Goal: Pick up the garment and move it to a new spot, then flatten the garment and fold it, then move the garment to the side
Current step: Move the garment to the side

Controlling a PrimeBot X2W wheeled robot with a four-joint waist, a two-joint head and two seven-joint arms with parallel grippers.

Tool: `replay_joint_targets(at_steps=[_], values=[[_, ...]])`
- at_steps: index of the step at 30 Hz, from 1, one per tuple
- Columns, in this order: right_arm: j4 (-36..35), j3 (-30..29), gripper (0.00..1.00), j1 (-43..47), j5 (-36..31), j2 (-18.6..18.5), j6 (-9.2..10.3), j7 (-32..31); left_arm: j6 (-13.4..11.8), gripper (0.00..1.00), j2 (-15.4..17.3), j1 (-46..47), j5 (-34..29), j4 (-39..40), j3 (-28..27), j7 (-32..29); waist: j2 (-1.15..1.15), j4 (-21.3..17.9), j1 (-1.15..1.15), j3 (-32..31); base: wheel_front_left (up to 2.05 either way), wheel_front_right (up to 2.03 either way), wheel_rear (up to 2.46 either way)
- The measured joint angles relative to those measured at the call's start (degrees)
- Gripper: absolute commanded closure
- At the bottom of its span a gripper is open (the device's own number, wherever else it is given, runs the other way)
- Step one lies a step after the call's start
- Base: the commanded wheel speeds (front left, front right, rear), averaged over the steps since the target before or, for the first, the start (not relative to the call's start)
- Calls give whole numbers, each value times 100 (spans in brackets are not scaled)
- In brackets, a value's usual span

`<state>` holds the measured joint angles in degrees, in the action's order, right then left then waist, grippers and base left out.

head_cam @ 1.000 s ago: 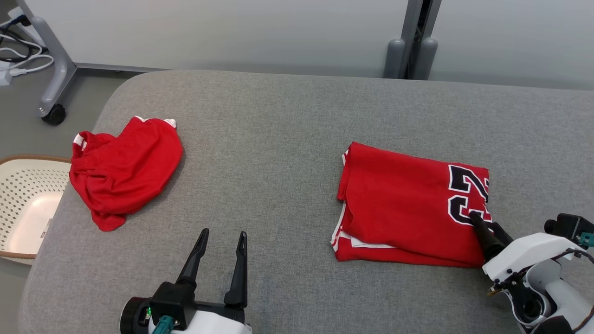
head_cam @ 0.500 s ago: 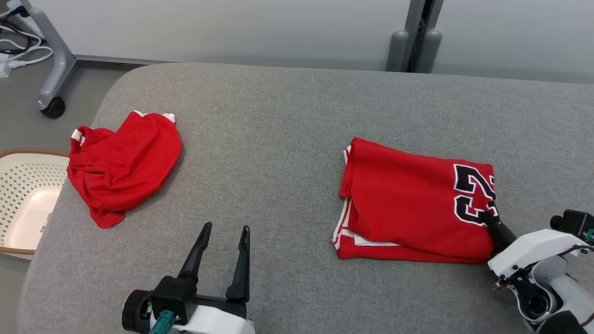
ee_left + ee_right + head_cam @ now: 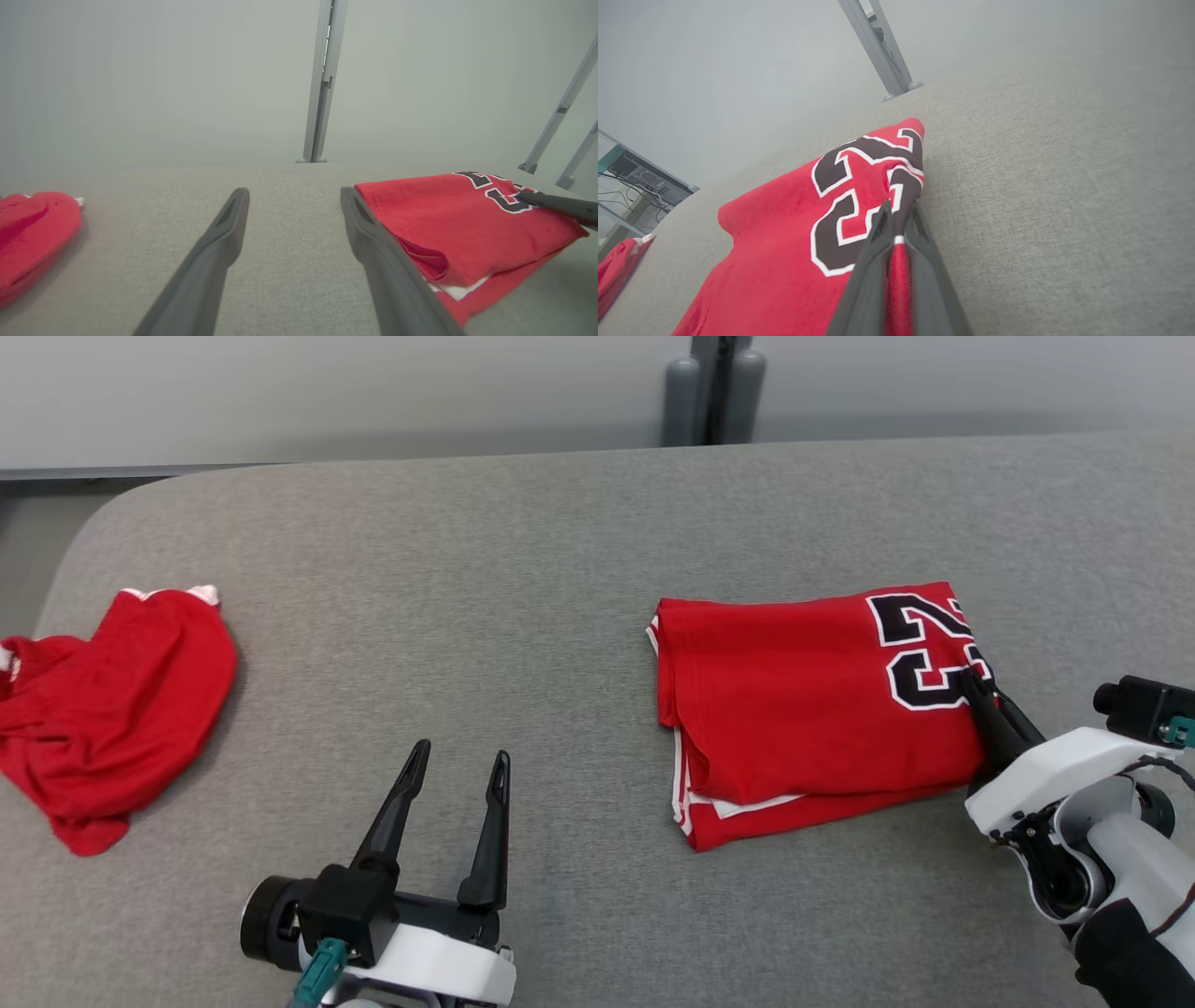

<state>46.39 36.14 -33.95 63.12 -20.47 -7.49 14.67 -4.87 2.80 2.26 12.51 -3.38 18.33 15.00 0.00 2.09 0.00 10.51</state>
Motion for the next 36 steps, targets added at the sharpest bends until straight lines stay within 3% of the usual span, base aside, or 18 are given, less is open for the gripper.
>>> replay_joint_targets(at_steps=[25, 30, 36], values=[[-691, -1039, 100, 163, -1332, 445, 0, 32, 438, 0, 55, 425, -517, -135, -133, 0, 0, -2292, 0, 477, 0, 0, 0], [-687, -1182, 100, 48, -1869, 441, 0, 32, 512, 0, 131, 644, -627, -138, -47, 0, 0, -2434, 0, 667, 0, 0, 0], [-646, -1555, 100, -419, -2648, 292, 0, 33, 643, 0, 137, 1150, -757, -59, 175, -21, 0, -2322, 0, 1020, 0, 0, 0]])
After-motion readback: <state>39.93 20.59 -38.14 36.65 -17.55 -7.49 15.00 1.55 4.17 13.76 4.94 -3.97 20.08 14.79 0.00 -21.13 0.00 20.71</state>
